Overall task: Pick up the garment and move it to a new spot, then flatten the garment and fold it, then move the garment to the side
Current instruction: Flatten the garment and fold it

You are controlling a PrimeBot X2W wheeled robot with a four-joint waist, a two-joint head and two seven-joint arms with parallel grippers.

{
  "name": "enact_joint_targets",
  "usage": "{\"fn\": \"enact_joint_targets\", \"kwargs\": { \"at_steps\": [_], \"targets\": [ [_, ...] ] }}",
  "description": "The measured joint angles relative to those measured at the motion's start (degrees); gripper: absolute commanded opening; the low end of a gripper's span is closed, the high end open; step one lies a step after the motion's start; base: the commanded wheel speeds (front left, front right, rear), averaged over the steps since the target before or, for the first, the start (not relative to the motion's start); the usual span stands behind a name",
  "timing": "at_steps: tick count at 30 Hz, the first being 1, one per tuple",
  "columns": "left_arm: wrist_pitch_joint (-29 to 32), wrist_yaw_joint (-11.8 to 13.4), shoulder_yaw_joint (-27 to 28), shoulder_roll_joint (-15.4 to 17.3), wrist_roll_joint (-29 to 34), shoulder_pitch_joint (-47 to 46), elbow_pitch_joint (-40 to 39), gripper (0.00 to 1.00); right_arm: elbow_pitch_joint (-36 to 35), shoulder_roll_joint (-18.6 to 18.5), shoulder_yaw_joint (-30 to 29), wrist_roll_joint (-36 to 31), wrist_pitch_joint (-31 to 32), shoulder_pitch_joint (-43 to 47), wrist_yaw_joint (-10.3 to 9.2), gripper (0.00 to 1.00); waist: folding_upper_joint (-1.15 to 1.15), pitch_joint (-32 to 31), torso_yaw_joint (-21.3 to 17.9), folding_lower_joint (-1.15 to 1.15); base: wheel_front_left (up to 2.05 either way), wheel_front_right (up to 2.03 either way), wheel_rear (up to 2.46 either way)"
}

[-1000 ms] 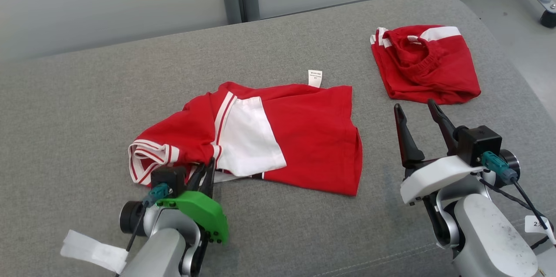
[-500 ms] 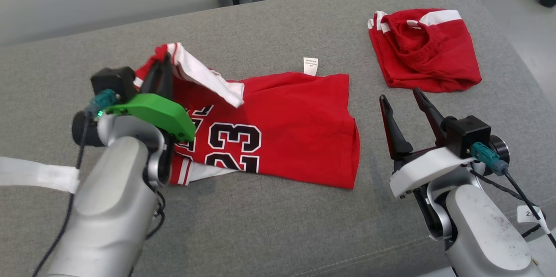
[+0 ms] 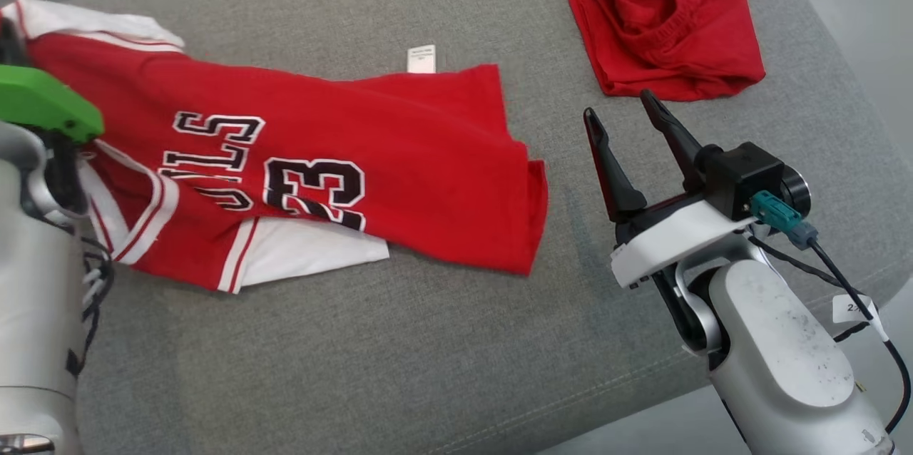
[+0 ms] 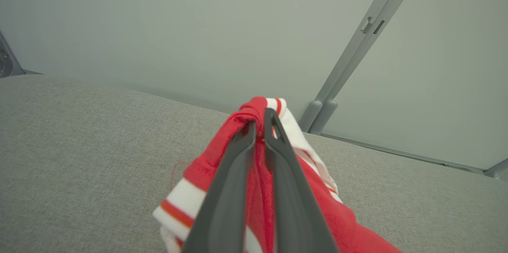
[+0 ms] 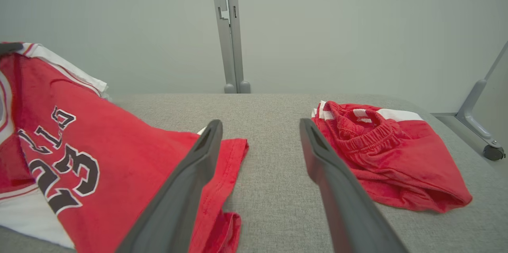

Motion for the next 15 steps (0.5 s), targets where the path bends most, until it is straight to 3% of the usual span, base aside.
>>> {"fn": "enact_joint_targets", "kwargs": {
  "at_steps": [4,8,9,10,11,15],
  "targets": [
    [-1.0,0.0,6.8,2.0,-0.2,-1.5,5.0,0.00,0.1,0.4,0.3,0.0,0.0,-1.6,0.48,1.00,0.00,2.3,-1.6,0.00,0.00,0.00,0.00],
    [-3.4,0.0,11.0,0.7,-0.6,-4.8,7.4,0.00,0.8,0.3,-0.2,0.0,-0.6,-2.0,0.46,1.00,0.00,4.3,-2.8,0.00,0.00,0.00,0.00],
    [-3.8,0.0,12.0,0.0,-0.8,-5.6,8.0,0.14,1.1,0.3,-0.4,0.0,-0.7,-2.0,0.45,1.00,0.00,4.8,-3.0,0.00,0.00,0.00,0.00],
    [-4.1,0.0,12.3,-0.7,-0.9,-6.1,8.6,0.37,1.4,0.3,-0.6,0.0,-0.8,-2.0,0.44,1.00,0.00,5.1,-3.1,0.00,0.00,0.00,0.00],
    [-4.1,0.0,12.3,-1.2,-0.8,-6.4,9.2,0.99,1.7,0.2,-0.8,0.0,-0.9,-2.1,0.38,1.00,0.00,5.4,-3.1,0.00,0.00,0.00,0.00],
    [-4.6,0.0,10.8,-3.6,0.9,-6.6,10.2,1.00,2.8,0.2,-1.3,0.0,-1.5,-2.4,0.29,1.00,0.00,5.9,-1.9,0.00,0.00,0.00,0.00]
  ]
}}
